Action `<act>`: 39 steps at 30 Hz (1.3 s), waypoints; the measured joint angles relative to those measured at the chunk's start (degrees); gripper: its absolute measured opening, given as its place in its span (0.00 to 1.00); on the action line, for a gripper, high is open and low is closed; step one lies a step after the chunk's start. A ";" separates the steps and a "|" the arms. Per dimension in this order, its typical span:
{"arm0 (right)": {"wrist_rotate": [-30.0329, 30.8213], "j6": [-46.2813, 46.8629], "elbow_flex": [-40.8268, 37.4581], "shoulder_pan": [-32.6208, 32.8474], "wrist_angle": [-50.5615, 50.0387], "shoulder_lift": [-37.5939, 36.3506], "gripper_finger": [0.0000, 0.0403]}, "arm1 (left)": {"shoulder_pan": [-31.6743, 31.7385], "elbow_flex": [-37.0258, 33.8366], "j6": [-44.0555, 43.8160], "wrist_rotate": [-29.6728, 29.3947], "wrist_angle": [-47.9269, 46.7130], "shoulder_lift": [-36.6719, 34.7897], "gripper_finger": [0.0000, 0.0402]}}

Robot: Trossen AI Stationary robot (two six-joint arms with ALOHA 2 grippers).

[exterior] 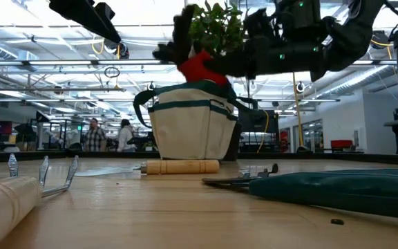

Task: Pick & Place Garden tools in Gardening bag
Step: Put the red gloves in the gardening gloves

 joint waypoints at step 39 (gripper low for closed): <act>-7.47 5.93 0.02 -0.74 -10.16 -9.60 0.34 | 0.00 0.02 -3.80 0.50 17.11 0.00 0.56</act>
